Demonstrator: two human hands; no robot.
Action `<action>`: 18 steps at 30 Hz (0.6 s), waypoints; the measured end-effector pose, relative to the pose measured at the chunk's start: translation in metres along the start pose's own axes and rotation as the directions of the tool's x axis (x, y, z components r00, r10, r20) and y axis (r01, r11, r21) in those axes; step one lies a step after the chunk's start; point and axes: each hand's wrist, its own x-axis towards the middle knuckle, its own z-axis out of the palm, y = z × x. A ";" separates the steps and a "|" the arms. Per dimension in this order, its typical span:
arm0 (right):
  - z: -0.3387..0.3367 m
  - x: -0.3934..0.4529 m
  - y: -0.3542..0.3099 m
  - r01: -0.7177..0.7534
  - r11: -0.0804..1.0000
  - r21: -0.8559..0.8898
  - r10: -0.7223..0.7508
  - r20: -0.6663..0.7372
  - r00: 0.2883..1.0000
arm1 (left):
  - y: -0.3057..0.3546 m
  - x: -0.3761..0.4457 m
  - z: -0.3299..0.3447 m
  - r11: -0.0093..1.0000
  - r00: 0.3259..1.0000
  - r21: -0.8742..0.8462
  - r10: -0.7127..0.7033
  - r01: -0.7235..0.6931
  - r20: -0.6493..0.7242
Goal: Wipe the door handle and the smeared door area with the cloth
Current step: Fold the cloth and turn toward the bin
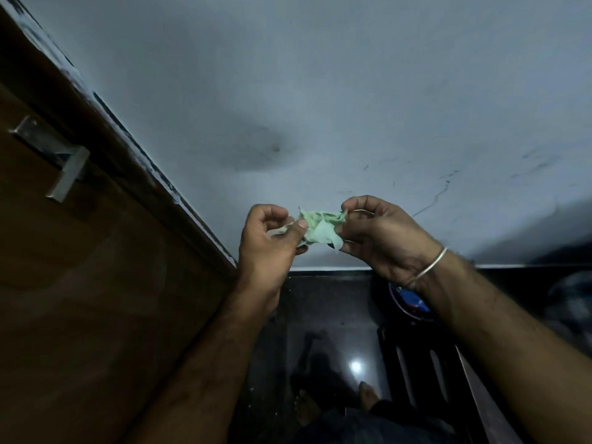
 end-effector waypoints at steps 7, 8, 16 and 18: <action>-0.026 0.003 0.007 -0.004 1.000 0.016 0.005 -0.077 0.997 | -0.014 -0.013 0.025 0.995 0.996 0.091 -0.046 0.038 0.081; -0.030 0.003 0.009 -0.008 0.999 0.032 0.010 -0.073 0.997 | -0.016 -0.017 0.030 0.995 0.985 0.046 -0.089 0.083 0.148; -0.074 -0.003 0.038 -0.017 0.992 0.127 0.032 -0.122 0.992 | -0.041 -0.026 0.059 0.962 0.954 -0.091 -0.239 0.258 0.183; -0.089 -0.007 0.046 -0.010 0.999 0.045 0.018 -0.182 0.983 | -0.053 -0.026 0.069 0.969 0.955 -0.026 -0.239 0.247 0.175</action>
